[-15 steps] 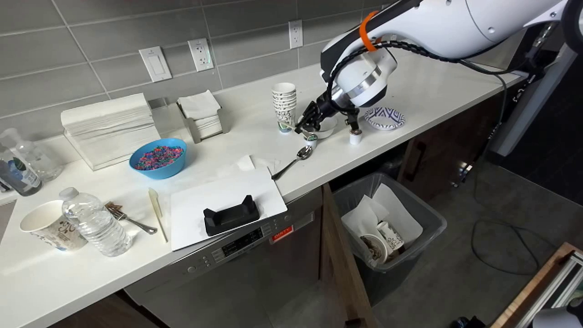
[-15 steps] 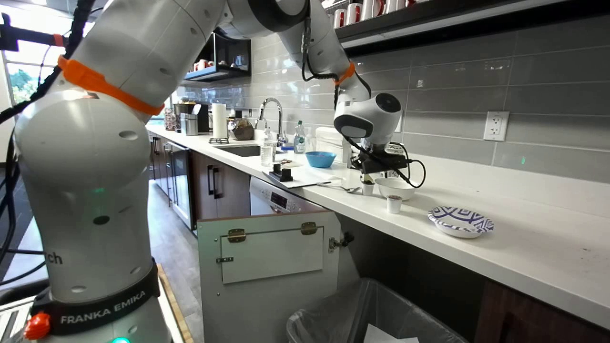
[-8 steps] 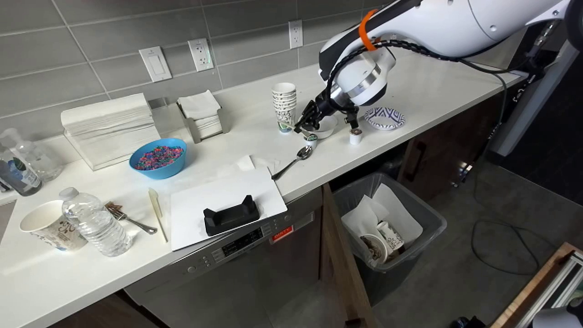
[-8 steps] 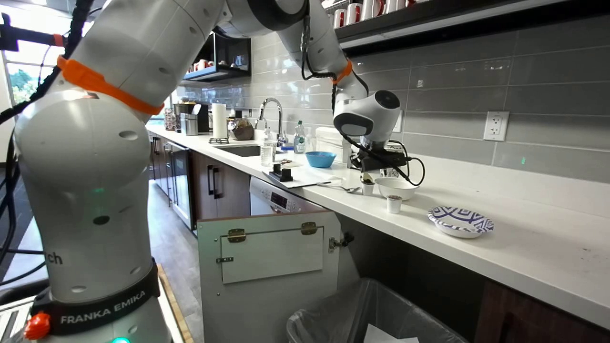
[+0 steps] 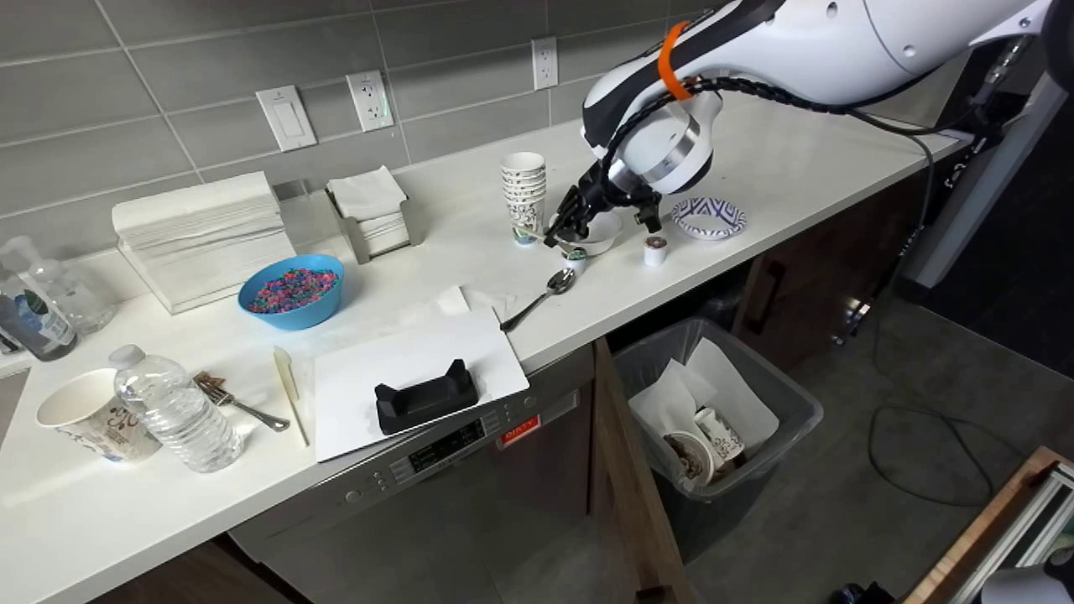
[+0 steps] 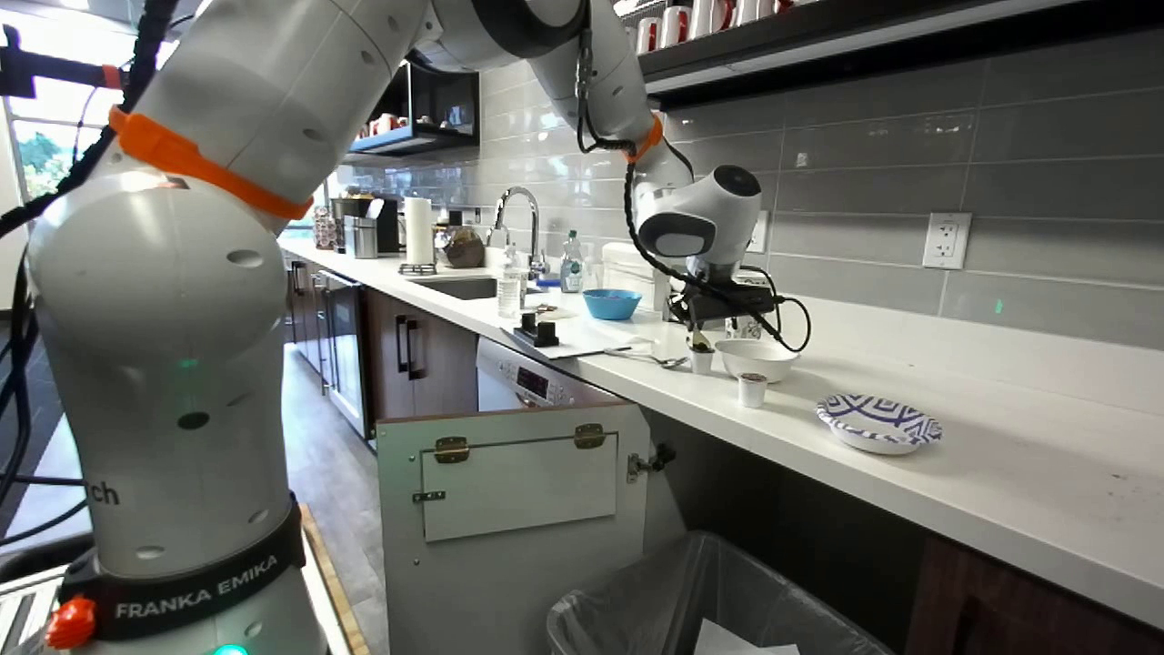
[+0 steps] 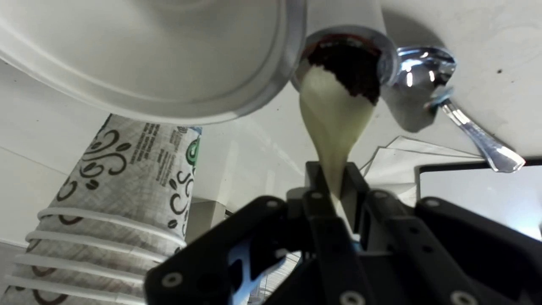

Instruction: Use the white spoon to collect some coffee beans from the coffee pod on the left then place them inside the white bowl.

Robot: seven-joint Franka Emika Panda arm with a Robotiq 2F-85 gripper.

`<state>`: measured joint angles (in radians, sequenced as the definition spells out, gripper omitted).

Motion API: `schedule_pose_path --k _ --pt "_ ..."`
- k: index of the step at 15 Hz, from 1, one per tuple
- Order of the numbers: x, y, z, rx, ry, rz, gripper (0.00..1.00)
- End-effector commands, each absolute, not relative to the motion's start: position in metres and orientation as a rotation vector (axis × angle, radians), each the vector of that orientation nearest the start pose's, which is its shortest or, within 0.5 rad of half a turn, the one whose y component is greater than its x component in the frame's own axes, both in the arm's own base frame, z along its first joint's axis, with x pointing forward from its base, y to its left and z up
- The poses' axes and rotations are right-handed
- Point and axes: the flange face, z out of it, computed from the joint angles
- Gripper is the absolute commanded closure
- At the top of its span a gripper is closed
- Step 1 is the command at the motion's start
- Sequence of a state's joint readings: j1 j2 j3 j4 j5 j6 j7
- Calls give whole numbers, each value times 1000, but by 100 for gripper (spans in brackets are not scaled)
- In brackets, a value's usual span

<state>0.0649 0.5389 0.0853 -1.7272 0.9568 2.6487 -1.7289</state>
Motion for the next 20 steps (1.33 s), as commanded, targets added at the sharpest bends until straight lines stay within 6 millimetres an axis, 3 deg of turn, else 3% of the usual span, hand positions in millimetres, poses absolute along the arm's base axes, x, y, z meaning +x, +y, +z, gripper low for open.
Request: schedule_pose_path --k 1,20 --pt "691 78 310 -2397 -1425 -947 96" --pt "692 84 343 -2455 -1477 -859 96"
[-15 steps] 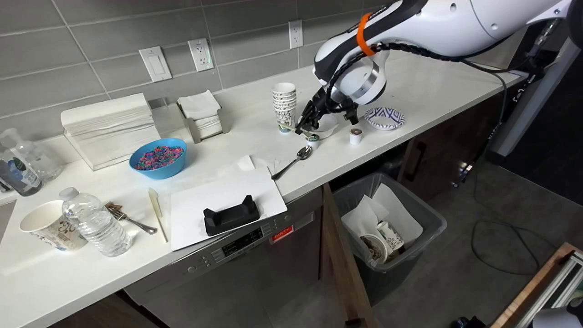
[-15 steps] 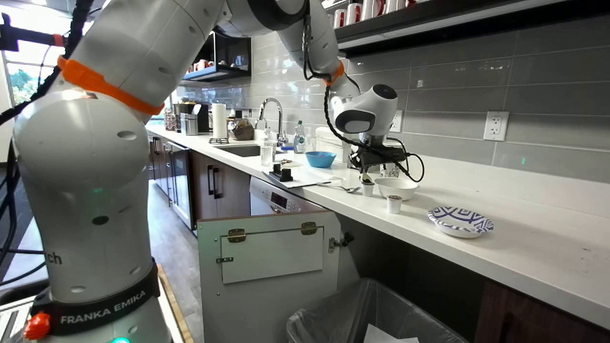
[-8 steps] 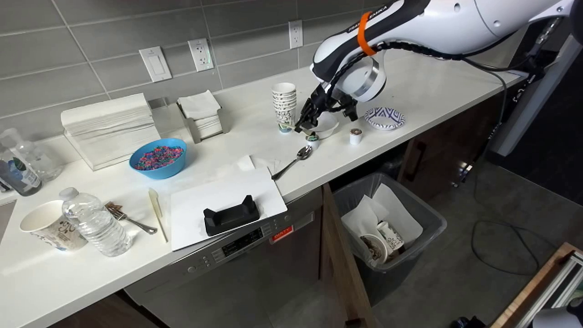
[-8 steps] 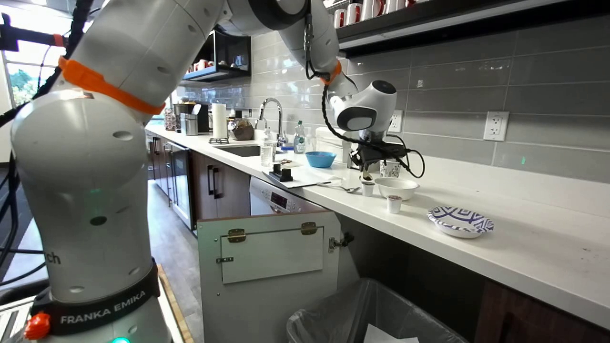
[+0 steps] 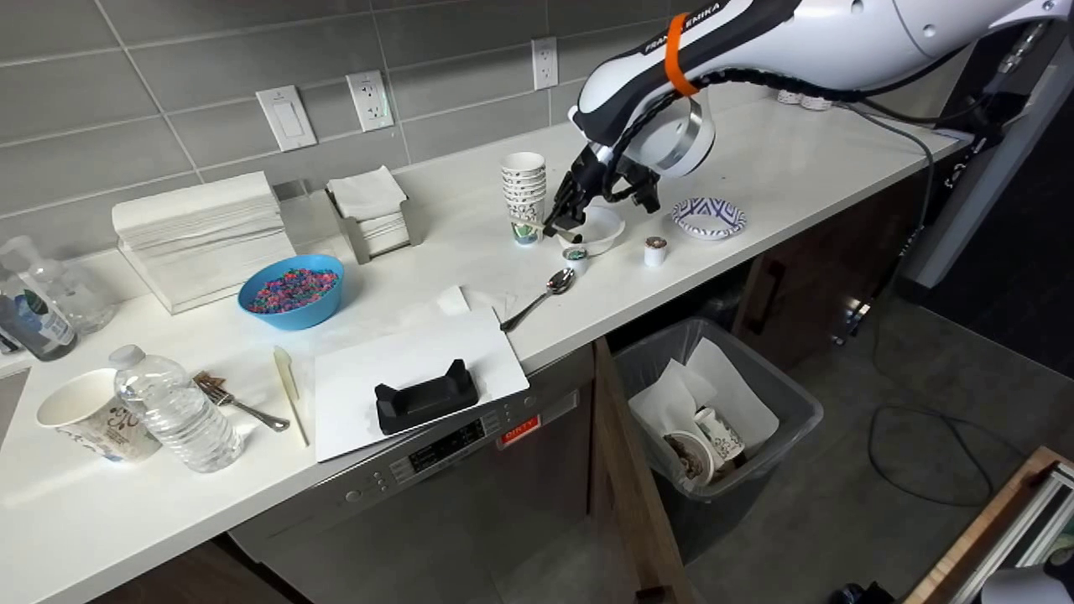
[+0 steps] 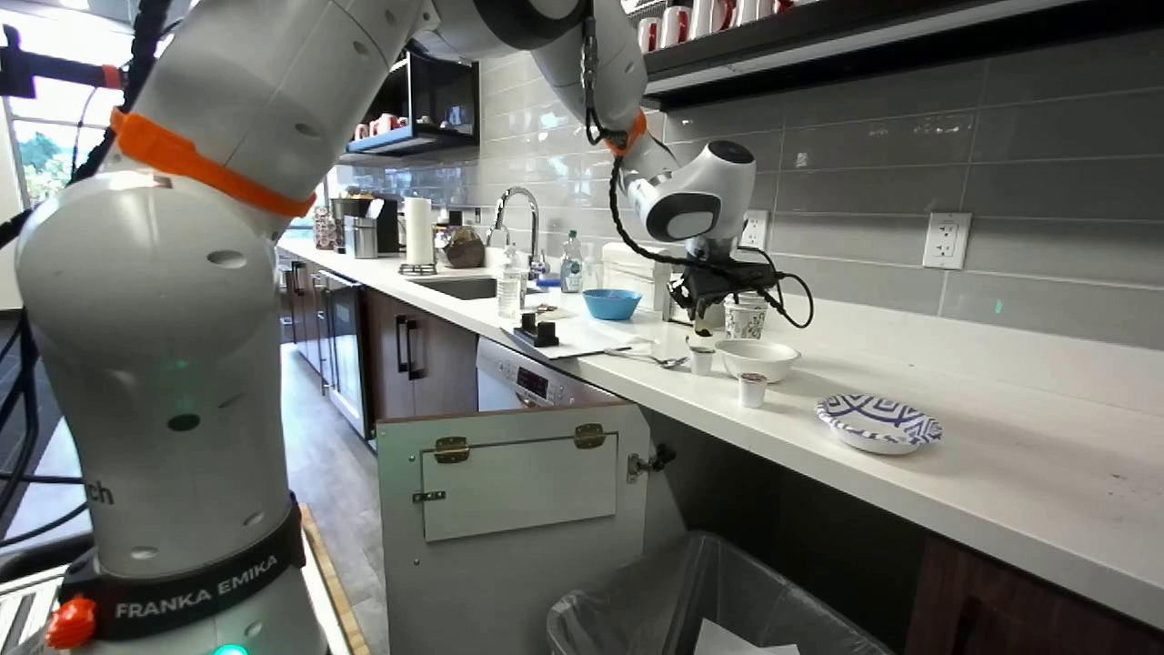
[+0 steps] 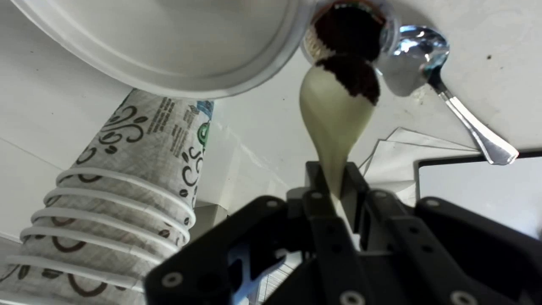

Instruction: Use the white spoon to collect some coffee beans from the coffee pod on the left then place them inside the white bowl.

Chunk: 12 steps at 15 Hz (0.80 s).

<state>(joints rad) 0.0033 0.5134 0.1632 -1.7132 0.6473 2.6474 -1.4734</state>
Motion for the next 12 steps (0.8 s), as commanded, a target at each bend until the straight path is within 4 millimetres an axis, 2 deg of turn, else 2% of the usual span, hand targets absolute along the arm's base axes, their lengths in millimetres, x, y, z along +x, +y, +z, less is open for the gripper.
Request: schedule_pose_path --k 1,8,12 --pt "692 83 346 -2458 -1483 -858 96" --pt "695 72 366 -2462 -1570 -842 96" --pt "696 60 373 -2409 -1675 -766 96"
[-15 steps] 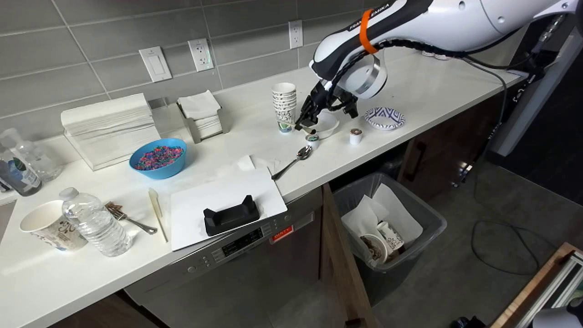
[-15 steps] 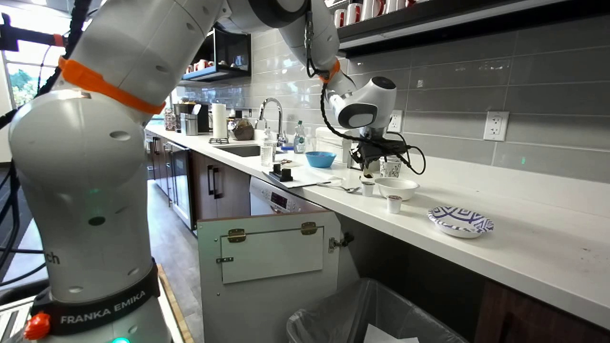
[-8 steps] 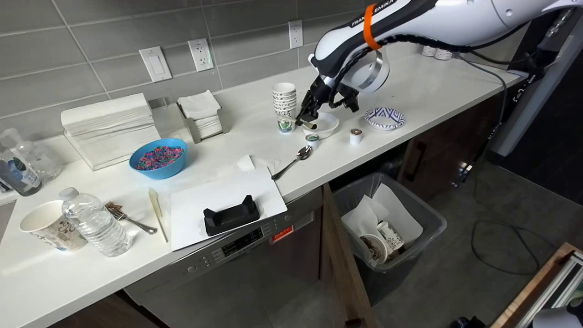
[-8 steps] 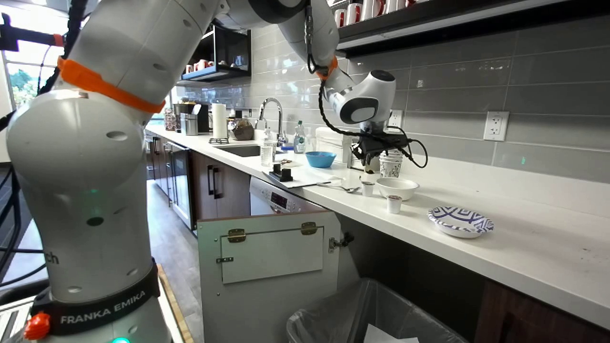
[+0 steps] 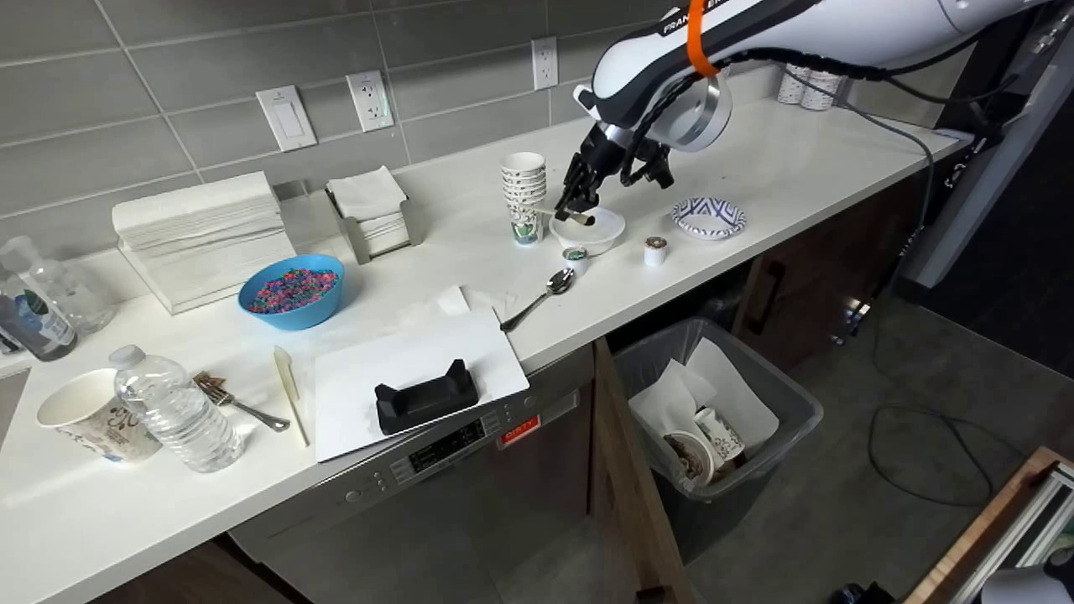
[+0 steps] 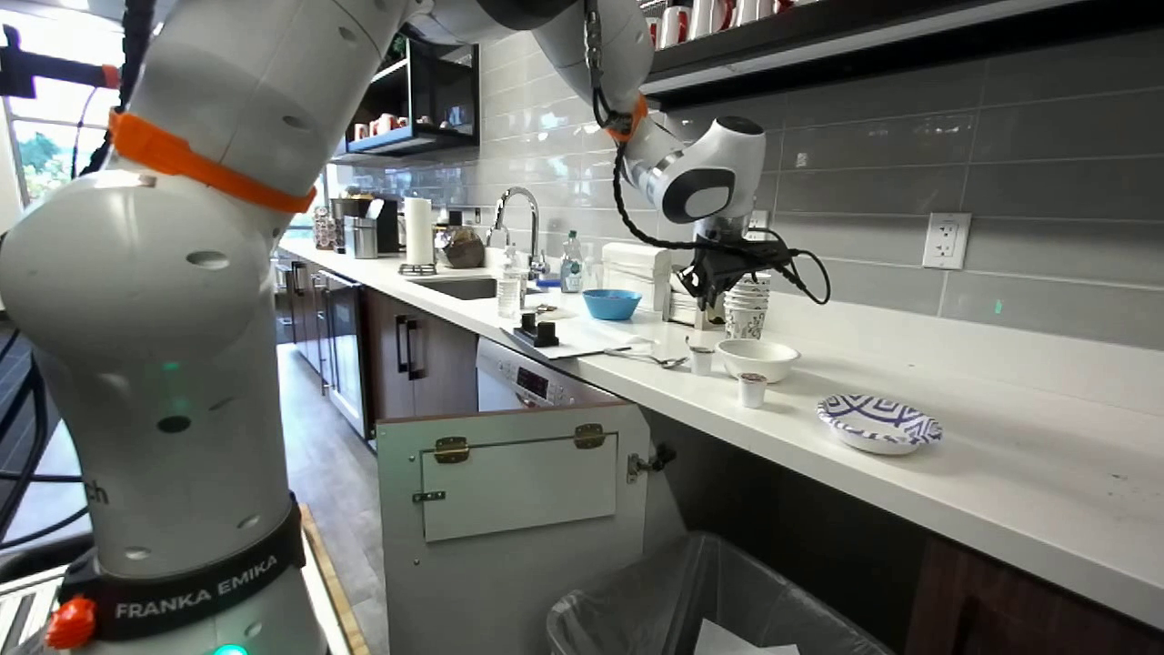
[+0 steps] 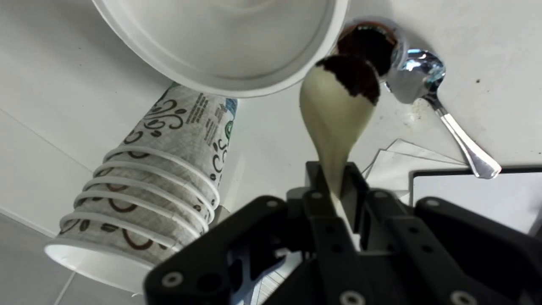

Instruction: Use the white spoon to collect some coffee beans from the coffee pod on the left then place them inside the white bowl.

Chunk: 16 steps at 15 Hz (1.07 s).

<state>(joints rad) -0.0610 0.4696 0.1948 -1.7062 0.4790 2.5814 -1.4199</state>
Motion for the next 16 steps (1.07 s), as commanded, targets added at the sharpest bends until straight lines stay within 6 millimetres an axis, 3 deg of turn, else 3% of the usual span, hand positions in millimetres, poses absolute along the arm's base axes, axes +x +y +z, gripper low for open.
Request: schedule_pose_path --k 1,7,16 --pt "697 58 374 -2390 -1703 -737 96" --pt "705 48 384 -2252 -1883 -631 96" --pt "730 37 390 -2003 -2127 -705 96"
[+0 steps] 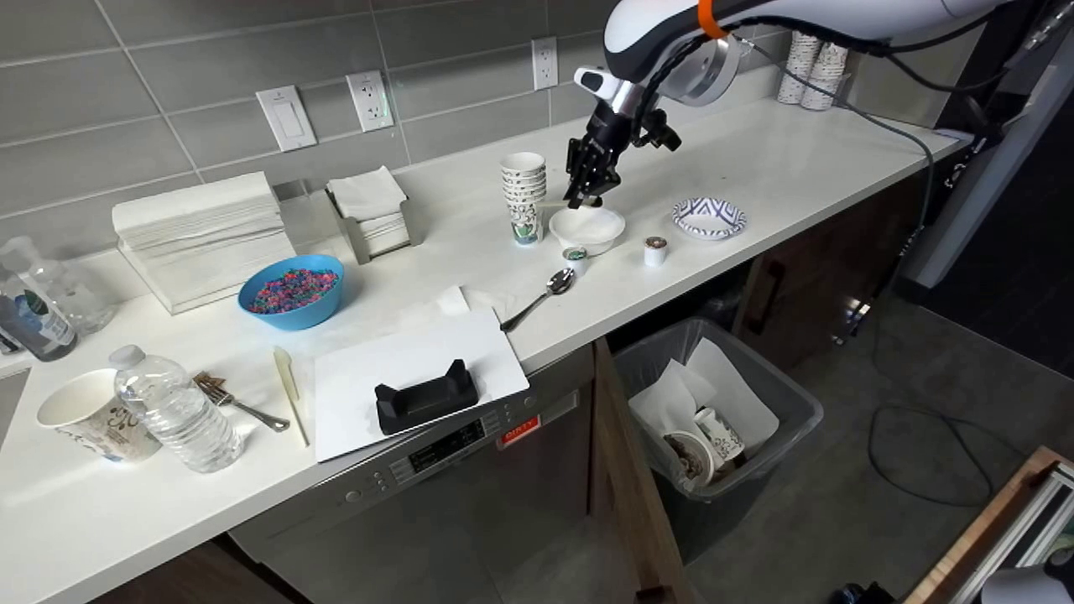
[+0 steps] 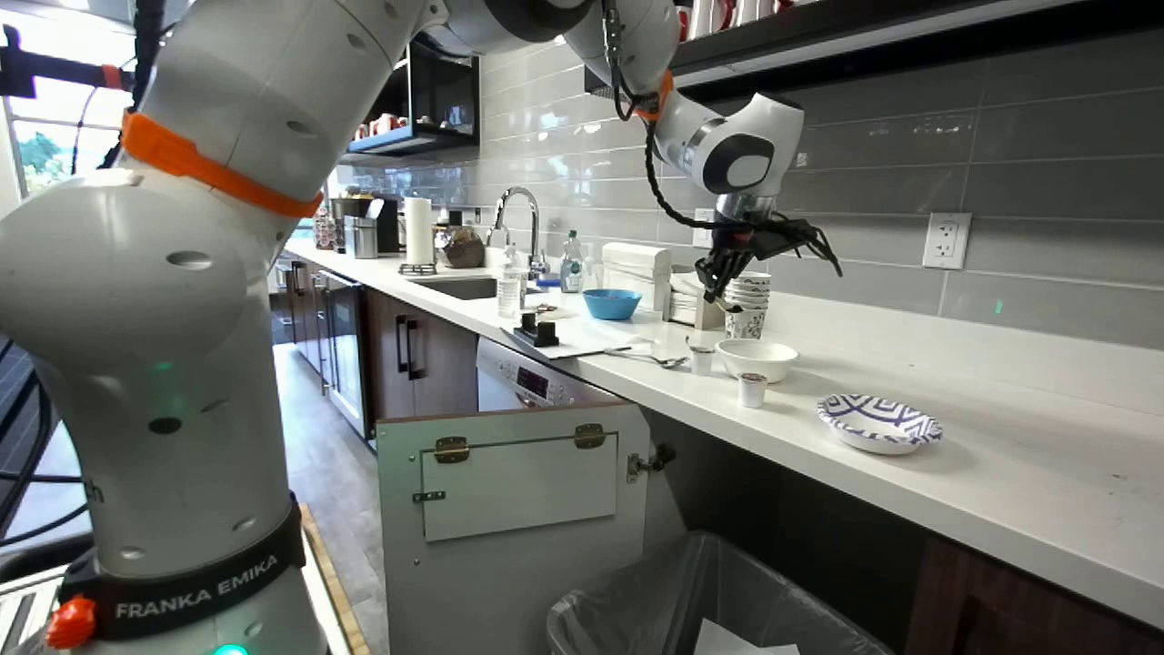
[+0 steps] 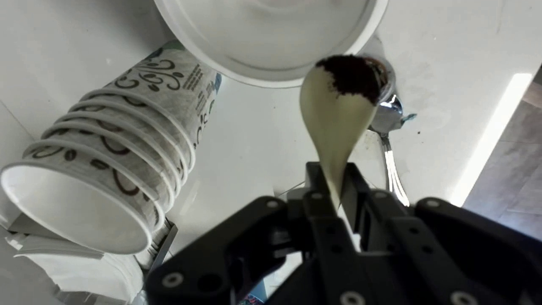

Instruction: Use the white spoon to collect some coffee beans from the coffee pod on the left then place them inside the white bowl.

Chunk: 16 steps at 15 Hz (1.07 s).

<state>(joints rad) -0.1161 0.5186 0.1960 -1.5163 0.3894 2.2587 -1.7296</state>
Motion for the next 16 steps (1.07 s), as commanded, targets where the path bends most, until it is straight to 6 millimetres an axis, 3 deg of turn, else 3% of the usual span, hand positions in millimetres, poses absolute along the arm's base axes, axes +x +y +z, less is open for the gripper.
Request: schedule_pose_path --k 1,9,16 --pt "733 35 389 -1990 -2136 -716 96" --pt "756 14 392 -1856 -2105 -902 96" --pt "756 -4 387 -1807 -1972 -1025 96"
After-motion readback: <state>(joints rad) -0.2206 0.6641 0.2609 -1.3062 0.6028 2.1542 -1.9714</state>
